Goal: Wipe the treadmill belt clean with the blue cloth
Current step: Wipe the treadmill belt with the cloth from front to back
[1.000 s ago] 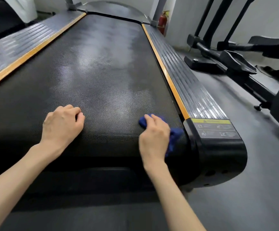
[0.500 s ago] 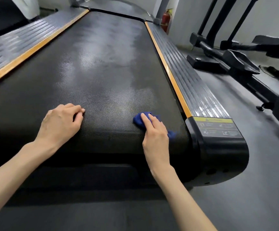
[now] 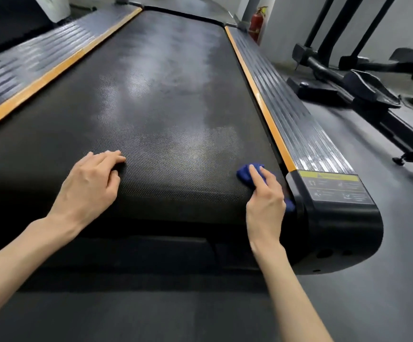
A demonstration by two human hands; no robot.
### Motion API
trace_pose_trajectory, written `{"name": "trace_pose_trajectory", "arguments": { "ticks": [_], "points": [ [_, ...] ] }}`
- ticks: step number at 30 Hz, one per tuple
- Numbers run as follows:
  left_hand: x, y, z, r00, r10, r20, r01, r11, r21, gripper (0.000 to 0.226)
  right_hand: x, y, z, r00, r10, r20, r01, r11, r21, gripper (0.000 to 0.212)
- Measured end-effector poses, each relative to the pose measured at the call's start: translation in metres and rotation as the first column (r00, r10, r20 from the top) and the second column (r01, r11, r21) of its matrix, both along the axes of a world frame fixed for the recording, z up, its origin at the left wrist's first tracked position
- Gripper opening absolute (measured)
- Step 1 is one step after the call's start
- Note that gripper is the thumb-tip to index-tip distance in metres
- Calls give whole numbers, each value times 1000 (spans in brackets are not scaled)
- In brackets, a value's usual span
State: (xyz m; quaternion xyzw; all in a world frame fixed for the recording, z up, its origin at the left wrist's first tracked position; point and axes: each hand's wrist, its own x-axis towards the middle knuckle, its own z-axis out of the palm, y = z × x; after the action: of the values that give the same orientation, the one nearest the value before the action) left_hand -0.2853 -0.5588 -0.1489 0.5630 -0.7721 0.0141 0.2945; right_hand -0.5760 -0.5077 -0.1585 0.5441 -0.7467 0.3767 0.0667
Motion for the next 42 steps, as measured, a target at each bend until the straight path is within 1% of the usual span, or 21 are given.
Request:
{"name": "trace_pose_trajectory", "arguments": {
  "ticks": [4, 7, 9, 12, 14, 16, 18, 20, 21, 23, 25, 27, 28, 30, 32, 34, 35, 37, 39, 40, 42],
  "points": [
    [4, 5, -2, 1000, 6, -27, -7, 1000, -17, 35, 74, -7, -7, 968, 237, -81, -239, 971, -7, 51],
    [-3, 7, -2, 999, -19, -32, 18, 1000, -14, 35, 87, -13, -2, 916, 386, -112, -387, 922, 19, 54],
    [-6, 9, -1, 999, -33, -36, 32, 999, -22, 35, 60, -10, -1, 930, 353, -104, -352, 936, 32, 53],
    [-5, 9, 1, 998, -42, -38, 41, 999, -33, 34, 14, -4, 3, 993, 101, -60, -98, 994, 47, 51],
    [-1, 8, 0, 998, -38, -54, 36, 999, -33, 32, 19, -3, 6, 999, 33, -26, -30, 995, 92, 50],
    [2, 9, 0, 996, -17, -91, 15, 1000, -22, 32, 51, -6, 7, 993, 114, -11, -112, 988, 107, 52],
    [-4, 11, 3, 992, -3, -128, 3, 1000, 0, 34, 85, -10, 9, 965, 262, 7, -261, 960, 98, 52],
    [-24, 14, 9, 985, -36, -170, 38, 999, 9, 35, 101, -15, 24, 920, 352, 172, -371, 924, 92, 46],
    [-37, 15, 13, 979, -72, -191, 75, 997, 9, 35, 101, -18, 33, 891, 345, 294, -395, 909, 132, 45],
    [-68, 18, 19, 961, -169, -218, 171, 985, -9, 35, 87, -23, 46, 771, 283, 571, -468, 859, 207, 48],
    [-98, 20, 20, 957, -252, -143, 249, 968, -38, 39, 67, -23, 51, 713, 262, 651, -456, 878, 146, 45],
    [-128, 19, 14, 970, -239, 53, 240, 970, -30, 51, 52, -23, 51, 736, 250, 629, -380, 922, 79, 42],
    [-143, 20, 13, 977, -176, 117, 177, 984, 7, 56, 47, -24, 49, 742, 231, 629, -341, 938, 58, 42],
    [-167, 22, 11, 988, -60, 145, 47, 995, 92, 60, 40, -24, 46, 732, 204, 650, -281, 960, 15, 43],
    [-179, 25, 8, 979, 5, 201, -36, 988, 150, 62, 35, -22, 44, 739, 201, 643, -247, 969, -19, 42],
    [-170, 25, 0, 973, 27, 228, -42, 997, 63, 57, 35, -21, 41, 757, 196, 623, -233, 972, -23, 42],
    [-161, 24, -6, 966, 5, 259, -4, 1000, -7, 53, 36, -21, 38, 770, 188, 610, -223, 975, -19, 41],
    [-138, 24, -20, 923, -97, 371, 163, 975, -148, 44, 40, -22, 33, 791, 190, 582, -213, 977, -29, 39],
    [-115, 25, -27, 854, -161, 495, 286, 940, -187, 44, 51, -24, 29, 814, 216, 540, -230, 972, -42, 36],
    [-103, 24, -27, 835, -168, 524, 306, 933, -188, 45, 58, -26, 28, 825, 235, 514, -246, 968, -48, 34],
    [-73, 18, -22, 848, -123, 515, 260, 945, -201, 43, 70, -29, 28, 849, 274, 452, -280, 958, -54, 31]
  ]
}}
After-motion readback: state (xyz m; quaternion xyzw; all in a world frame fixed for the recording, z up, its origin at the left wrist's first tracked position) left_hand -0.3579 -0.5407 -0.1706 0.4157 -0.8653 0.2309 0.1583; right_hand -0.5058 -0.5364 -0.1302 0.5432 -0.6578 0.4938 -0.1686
